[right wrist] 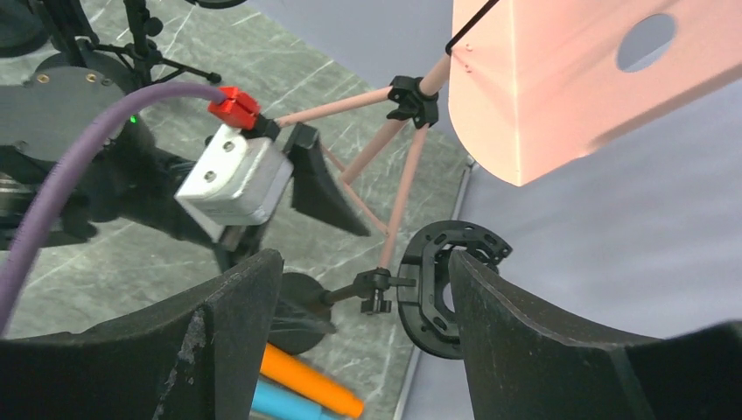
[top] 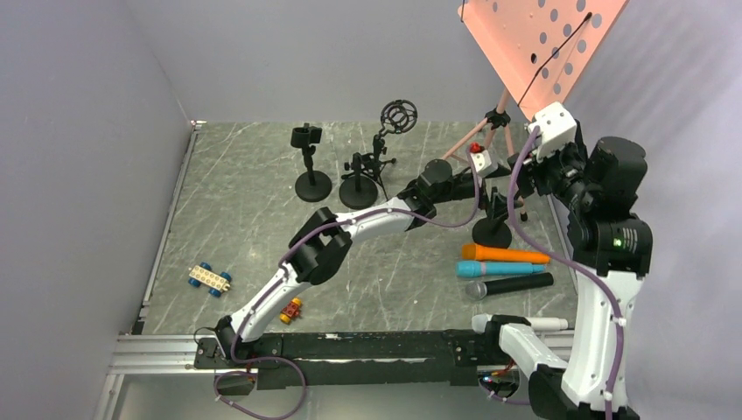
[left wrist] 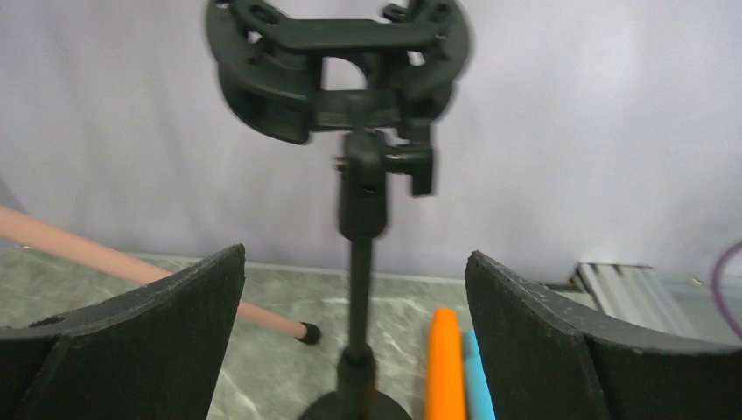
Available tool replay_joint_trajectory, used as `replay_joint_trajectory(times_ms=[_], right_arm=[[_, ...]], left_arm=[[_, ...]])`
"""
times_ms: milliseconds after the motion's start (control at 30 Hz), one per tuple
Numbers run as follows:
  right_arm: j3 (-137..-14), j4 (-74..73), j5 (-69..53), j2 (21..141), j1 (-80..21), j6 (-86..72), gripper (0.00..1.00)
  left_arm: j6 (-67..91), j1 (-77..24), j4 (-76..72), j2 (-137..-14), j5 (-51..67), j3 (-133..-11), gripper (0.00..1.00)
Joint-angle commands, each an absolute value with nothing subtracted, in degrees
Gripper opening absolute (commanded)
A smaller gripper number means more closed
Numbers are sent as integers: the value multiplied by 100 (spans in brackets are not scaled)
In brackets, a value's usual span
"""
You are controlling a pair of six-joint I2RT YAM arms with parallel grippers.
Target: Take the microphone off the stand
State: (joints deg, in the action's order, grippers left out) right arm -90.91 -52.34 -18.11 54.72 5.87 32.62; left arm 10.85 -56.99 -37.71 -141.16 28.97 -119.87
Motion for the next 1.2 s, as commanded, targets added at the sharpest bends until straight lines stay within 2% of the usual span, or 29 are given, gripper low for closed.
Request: replay_joint_trajectory(times_ms=[0,67,133,500,633,667,867,1167], right_arm=[[-9225,-4987,-1873,5631,602,2787,74],[-9226,-5058,-1982,5630,598,2871,74],[-9157,-5082,-2050,5568,598,3002,73],[-8719,-4755,-2222,5454,598,3170,72],[-8664,-4684,-2258,5531,589,3324,70],[-8672,-4651,-2265,5537,589,3349,69],[-8672,-4471,-2613,5409,581,3525,69],[-8000,-4016,-4047,5406,444,3940,69]], left_arm=[[1319,-5768,-3794,-15231,2145,-13756,99],[1245,-5839,-3586,-15696,2004,-14458,98],[1219,-5895,-3625,-15799,1998,-14460,93],[1757,-5565,-3984,-15544,3420,-14232,44],[1702,-5212,-4087,-14831,3719,-13502,5],[1789,-5093,-4077,-14649,3826,-13307,0],[2269,-4432,-4293,-13081,4630,-11124,0],[1609,-3979,-3827,-10113,5275,-7623,0]])
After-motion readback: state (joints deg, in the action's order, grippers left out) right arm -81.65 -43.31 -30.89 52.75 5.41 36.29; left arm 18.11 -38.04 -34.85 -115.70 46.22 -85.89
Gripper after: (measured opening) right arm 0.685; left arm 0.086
